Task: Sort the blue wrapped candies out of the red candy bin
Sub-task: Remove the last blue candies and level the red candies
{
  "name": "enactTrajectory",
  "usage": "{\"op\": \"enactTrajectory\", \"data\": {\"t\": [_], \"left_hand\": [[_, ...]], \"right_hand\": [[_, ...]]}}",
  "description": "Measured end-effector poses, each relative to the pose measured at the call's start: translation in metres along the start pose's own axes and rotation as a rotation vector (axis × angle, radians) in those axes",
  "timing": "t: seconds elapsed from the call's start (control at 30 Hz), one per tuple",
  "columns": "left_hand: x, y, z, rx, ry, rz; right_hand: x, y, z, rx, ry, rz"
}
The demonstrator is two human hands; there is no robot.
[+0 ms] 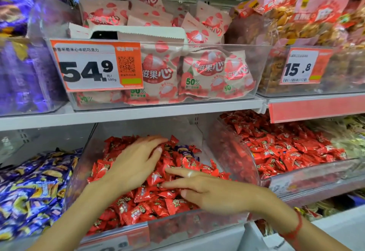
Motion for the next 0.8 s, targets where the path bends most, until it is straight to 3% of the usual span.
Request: {"op": "enactTrajectory", "data": {"t": [0.17, 0.33, 0.5, 0.67, 0.8], "left_hand": [[-0.05, 0.021, -0.012, -0.097, -0.189, -0.413], [-0.033, 0.029, -0.022, -0.028, -0.101, -0.391], [-0.022, 0.028, -0.02, -0.017, -0.074, -0.407], [-0.02, 0.024, -0.005, -0.076, -0.142, -0.341], [-0.031, 0.037, 0.006, -0.119, -0.144, -0.435]], "right_hand": [[0.046, 0.019, 0.03, -0.188, -0.055, 0.107], [0.057, 0.016, 0.051, -0.324, -0.025, 0.205], [0.061, -0.006, 0.027, -0.216, 0.124, 0.264], [0.035, -0.035, 0.032, -0.19, 0.358, 0.094], [0.033, -0.031, 0.038, -0.213, 0.373, 0.061]]}}
Point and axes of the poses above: each hand's wrist, its own y-axis away from the middle knuckle, its own x-axis out of the back of the hand, z = x × y, the point moved 10 cm from there along -y, towards the middle knuckle, and after that the axes turned 13 degrees about z, right-handed, at the moved point
